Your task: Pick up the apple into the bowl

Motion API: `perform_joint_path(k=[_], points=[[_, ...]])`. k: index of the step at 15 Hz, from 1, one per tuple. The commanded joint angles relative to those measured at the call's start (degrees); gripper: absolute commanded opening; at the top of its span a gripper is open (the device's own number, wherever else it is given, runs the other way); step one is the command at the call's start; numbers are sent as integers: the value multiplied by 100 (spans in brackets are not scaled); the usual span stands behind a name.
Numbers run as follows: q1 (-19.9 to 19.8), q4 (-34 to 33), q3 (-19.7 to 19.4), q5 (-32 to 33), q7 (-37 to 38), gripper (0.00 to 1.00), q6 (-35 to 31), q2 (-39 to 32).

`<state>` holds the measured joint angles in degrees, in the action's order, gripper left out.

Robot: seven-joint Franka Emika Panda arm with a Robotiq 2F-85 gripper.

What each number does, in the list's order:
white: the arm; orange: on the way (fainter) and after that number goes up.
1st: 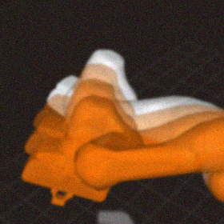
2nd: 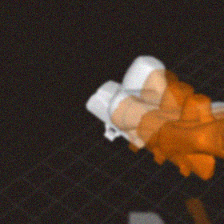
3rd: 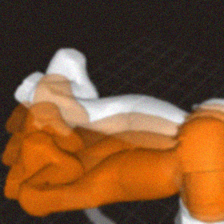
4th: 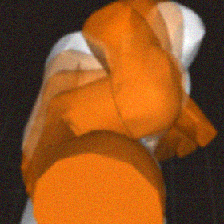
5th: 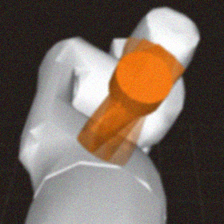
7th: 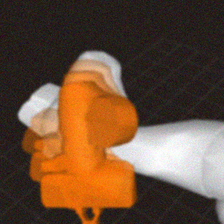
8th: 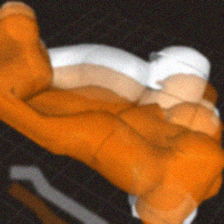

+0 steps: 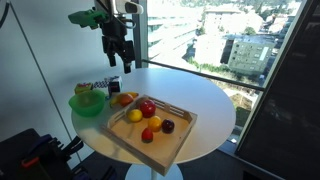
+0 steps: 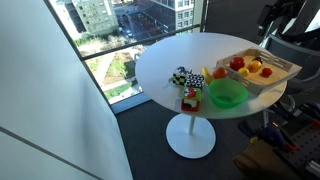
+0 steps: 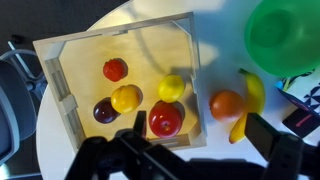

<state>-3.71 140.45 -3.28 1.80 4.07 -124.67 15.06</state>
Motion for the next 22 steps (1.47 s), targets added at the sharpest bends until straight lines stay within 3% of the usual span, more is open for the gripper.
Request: perform_joint_path(k=[1,13,22], points=[[-16,-9,17,-5,-6,100,10,-1],[-67,-127,37,189,332,100,-862,-848],[-126,-583,-101,701,610,100,-772,-1655]])
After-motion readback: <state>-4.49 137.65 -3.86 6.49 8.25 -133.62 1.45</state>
